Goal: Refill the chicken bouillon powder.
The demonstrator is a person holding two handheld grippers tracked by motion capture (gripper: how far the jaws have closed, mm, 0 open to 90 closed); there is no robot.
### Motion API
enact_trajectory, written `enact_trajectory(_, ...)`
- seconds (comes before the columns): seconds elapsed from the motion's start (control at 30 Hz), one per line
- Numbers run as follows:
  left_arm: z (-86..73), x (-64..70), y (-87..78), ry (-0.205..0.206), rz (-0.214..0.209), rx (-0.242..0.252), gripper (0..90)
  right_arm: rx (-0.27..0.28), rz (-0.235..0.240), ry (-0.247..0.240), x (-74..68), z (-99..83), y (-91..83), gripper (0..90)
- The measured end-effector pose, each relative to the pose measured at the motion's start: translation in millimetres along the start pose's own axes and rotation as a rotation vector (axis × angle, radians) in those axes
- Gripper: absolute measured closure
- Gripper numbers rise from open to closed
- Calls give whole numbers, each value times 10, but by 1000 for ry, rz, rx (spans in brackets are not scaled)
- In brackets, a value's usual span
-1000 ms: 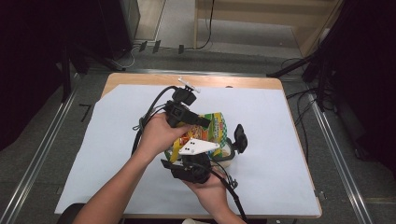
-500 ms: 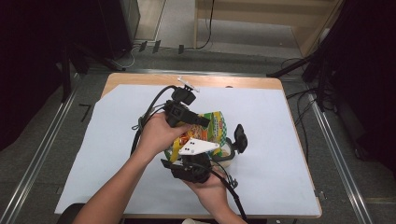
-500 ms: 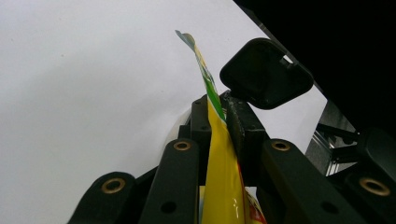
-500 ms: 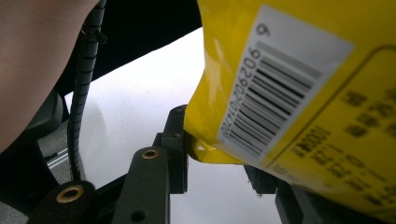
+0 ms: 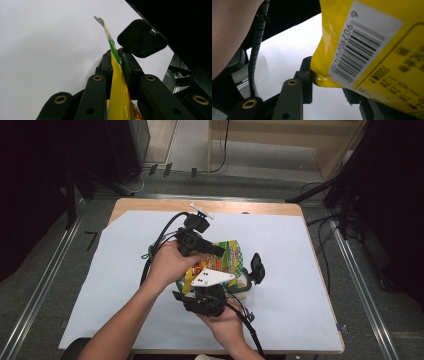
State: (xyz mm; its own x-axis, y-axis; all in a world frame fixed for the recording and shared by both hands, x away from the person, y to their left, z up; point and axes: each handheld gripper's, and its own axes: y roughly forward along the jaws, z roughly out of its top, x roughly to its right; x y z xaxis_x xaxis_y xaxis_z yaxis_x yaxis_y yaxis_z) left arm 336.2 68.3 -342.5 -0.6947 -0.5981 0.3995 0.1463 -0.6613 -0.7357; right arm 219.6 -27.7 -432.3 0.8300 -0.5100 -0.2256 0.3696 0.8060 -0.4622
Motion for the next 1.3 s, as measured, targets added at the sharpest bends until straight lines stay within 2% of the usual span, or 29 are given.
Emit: enact_trajectory(1.3,5,-12,9,-2,-9,-6,823,-2,-3,-5,2,-3,-2,661)
